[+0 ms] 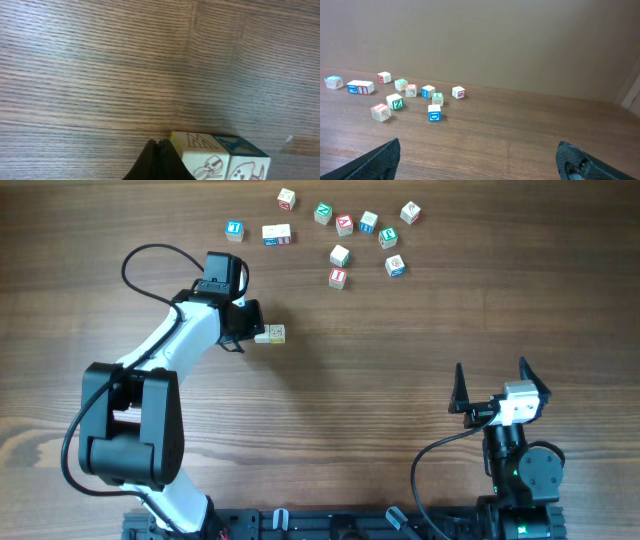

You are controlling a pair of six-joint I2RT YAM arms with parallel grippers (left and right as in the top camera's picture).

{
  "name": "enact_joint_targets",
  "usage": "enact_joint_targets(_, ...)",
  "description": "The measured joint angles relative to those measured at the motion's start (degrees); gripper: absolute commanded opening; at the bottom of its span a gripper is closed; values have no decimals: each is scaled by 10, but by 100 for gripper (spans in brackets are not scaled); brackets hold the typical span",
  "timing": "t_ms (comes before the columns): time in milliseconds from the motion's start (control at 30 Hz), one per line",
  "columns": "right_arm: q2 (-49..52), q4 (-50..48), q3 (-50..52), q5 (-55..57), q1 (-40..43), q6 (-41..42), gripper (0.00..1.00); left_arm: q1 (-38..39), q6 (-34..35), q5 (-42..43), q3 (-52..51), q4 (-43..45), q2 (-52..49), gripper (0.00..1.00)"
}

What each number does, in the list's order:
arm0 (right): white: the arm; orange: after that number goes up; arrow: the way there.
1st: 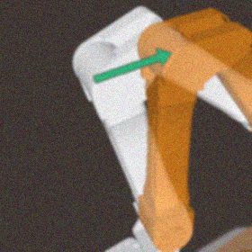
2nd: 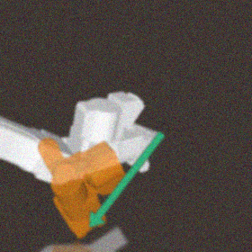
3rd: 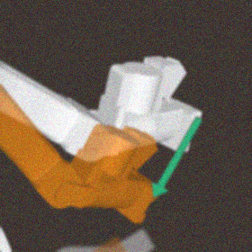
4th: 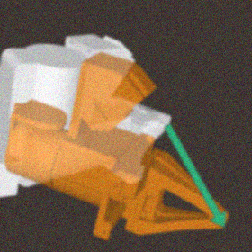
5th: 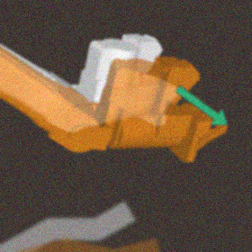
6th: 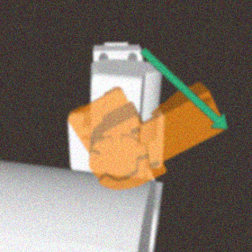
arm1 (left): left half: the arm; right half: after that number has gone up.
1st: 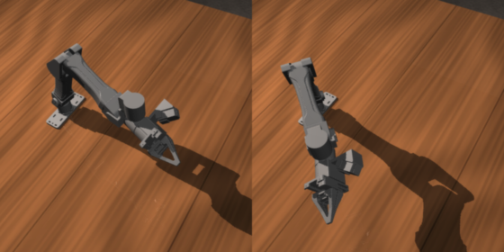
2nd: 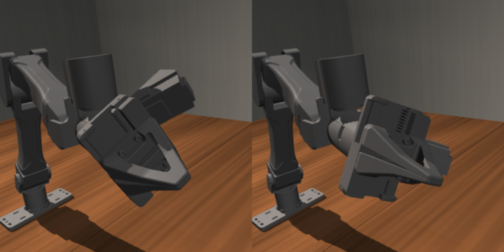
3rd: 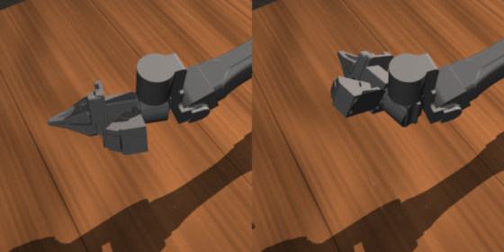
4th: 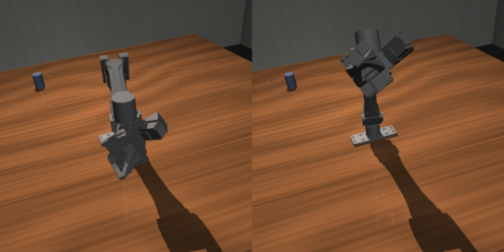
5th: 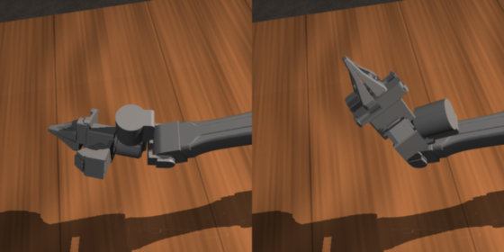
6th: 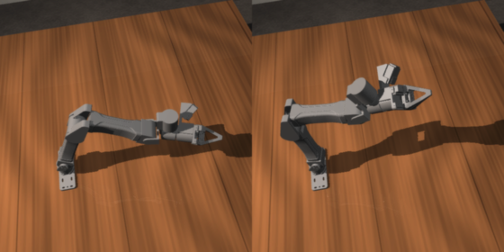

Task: Form a horizontal line
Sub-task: 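Open the left gripper and lift away from the blocks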

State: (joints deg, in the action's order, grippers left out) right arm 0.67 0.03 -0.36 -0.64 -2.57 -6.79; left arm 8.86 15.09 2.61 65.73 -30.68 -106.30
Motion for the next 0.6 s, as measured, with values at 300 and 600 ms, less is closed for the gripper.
enact_joint_targets(300, 0, 0, 0, 0, 0, 0, 100, -50, -3, -38, 149, -198, -13, 4)
enact_joint_targets(600, 0, 0, 0, 0, 0, 0, 100, -116, -5, 16, 578, -258, -9, 17)
